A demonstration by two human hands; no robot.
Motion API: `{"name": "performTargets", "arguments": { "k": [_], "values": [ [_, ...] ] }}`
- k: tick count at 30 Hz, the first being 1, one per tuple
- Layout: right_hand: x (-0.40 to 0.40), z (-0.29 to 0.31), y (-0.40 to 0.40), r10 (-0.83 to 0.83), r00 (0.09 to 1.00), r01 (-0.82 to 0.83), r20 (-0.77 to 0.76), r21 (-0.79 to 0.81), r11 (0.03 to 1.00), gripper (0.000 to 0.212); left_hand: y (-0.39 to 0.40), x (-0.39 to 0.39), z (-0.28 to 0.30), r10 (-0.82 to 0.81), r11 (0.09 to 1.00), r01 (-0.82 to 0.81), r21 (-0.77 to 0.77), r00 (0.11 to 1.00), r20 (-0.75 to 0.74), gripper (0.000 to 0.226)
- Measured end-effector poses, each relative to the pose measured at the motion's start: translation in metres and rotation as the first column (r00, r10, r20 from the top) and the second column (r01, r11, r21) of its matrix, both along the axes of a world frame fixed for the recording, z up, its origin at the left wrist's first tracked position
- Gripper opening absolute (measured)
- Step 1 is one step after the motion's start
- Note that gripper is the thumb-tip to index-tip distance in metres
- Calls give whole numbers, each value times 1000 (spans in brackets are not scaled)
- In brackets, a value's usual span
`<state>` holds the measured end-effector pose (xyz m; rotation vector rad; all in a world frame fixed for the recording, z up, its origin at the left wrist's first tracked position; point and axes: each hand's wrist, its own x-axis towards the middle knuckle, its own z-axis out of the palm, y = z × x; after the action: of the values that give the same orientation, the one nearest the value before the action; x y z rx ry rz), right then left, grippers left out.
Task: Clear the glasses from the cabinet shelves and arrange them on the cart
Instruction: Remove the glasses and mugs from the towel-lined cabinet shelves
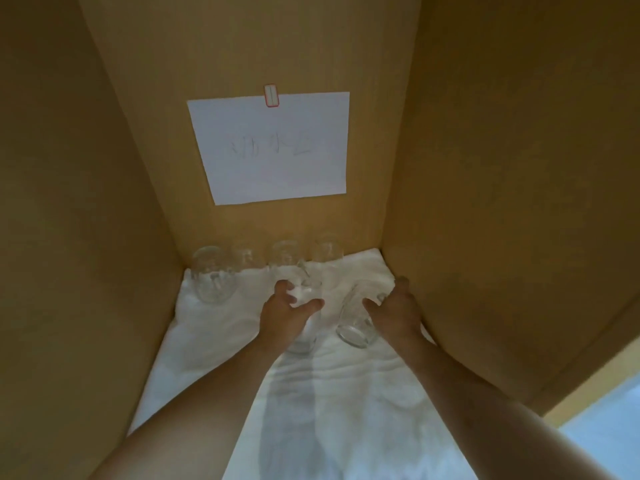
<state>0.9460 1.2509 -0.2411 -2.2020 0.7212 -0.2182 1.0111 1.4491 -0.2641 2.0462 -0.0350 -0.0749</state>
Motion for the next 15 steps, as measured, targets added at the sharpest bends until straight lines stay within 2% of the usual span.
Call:
{"name": "performTargets", "arguments": {
  "k": [1,2,3,5,6,7,11,12,15],
  "values": [
    [-2,1,0,70,997,-75,-33,-195,978,72,-2,2,-2,-11,1000,11,-9,1000,-5,64],
    [-4,3,0,146,985,-172,-96,-389,905,66,-4,5,-3,-16,1000,16,-18,1000,-6,65],
    [-5,4,0,229,957,-288,-176,-544,788,58,-6,6,-5,-18,1000,18,-23,1000,-4,65],
    [-6,4,2,372,867,-492,-333,-694,526,57,-12,8,-7,-26,1000,26,-10,1000,8,66],
    [-6,4,5,408,821,-561,-399,-696,448,61,-14,8,-7,-41,999,41,4,999,16,67],
    [-5,3,8,419,786,-610,-454,-678,410,68,-17,9,-7,-64,998,63,18,998,21,68],
    [5,1,10,336,674,-739,-658,-586,334,120,-21,14,-8,-88,996,88,32,996,11,73],
    [7,0,10,318,673,-739,-668,-595,316,125,-20,17,-8,-78,997,78,31,997,8,71],
    [9,-6,7,339,767,-637,-545,-709,301,109,-14,23,-9,-64,998,65,12,998,-14,73]
  ]
}}
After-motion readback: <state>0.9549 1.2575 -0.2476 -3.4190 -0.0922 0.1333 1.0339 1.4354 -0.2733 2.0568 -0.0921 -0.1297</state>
